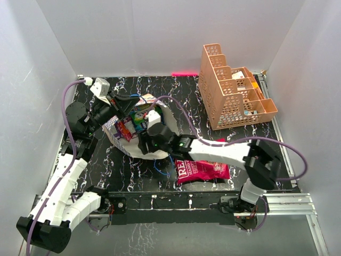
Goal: Take the snacks out of the paper bag
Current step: Take out the snack from the paper bag.
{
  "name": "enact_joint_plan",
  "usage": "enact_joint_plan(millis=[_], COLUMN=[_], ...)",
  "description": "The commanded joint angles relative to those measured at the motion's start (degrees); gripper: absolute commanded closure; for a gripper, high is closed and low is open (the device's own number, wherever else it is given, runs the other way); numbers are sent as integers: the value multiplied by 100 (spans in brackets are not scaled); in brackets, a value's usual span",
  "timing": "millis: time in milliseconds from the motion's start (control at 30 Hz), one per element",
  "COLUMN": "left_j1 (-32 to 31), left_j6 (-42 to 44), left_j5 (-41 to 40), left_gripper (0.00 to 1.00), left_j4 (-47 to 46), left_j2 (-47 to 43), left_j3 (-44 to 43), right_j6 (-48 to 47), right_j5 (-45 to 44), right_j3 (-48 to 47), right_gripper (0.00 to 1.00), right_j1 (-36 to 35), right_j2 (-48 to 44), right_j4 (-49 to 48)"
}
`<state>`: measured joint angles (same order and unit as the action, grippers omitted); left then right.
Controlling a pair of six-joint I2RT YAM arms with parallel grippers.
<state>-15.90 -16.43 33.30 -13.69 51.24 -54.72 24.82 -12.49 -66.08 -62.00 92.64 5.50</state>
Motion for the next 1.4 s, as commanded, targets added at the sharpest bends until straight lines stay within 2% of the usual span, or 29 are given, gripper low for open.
enact_joint_plan(millis=[0, 133, 333, 400, 500, 633, 733, 833, 900, 967, 1100, 1200, 1367], left_j1=[-56, -69, -87, -97, -131, -157, -169, -177, -194, -218, -288, -321, -404], left_j6=[-263, -294, -273, -257, -234, -150, -127, -124, -104, -53, -5, 22, 143], left_j5=[186, 147, -23, -53, -131, -202, -248, -249, -258, -298, -311, -349, -423], left_gripper=[100, 100, 100, 100, 100, 100, 100, 100, 100, 100, 100, 100, 100], left_j4=[-265, -273, -276, -266, -244, -167, -132, -162, -164, -126, -99, -111, -71], left_j2=[-98, -119, -97, -71, -79, -137, -170, -190, -218, -235, -251, -273, -299], left_j3=[-170, -180, -221, -255, -254, -256, -250, -220, -215, -215, -202, -193, -204], right_j6=[-1026, -1722, -1736, -1971, -3219, -4830, -6276, -6991, -7526, -7964, -8339, -8844, -8962], right_j5=[-455, -647, -743, -584, 187, 448, 839, 1117, 1913, 2290, 2731, 2670, 2472], right_j3=[290, 282, -75, -51, 313, 838, 1004, 842, 890, 856, 229, 103, -381], right_gripper=[36, 27, 26, 26, 26, 26, 25, 27, 29, 29, 32, 34, 41], right_j1=[127, 227, 251, 245, 232, 245, 271, 428, 631, 745, 949, 989, 1076], right_j2=[-481, -495, 12, 157, 179, -66, 48, 303, 301, 385, 792, 1143, 1560], right_j4=[-774, -1091, -1200, -1523, -2506, -3537, -3899, -3856, -3875, -3972, -3181, -3225, -3156])
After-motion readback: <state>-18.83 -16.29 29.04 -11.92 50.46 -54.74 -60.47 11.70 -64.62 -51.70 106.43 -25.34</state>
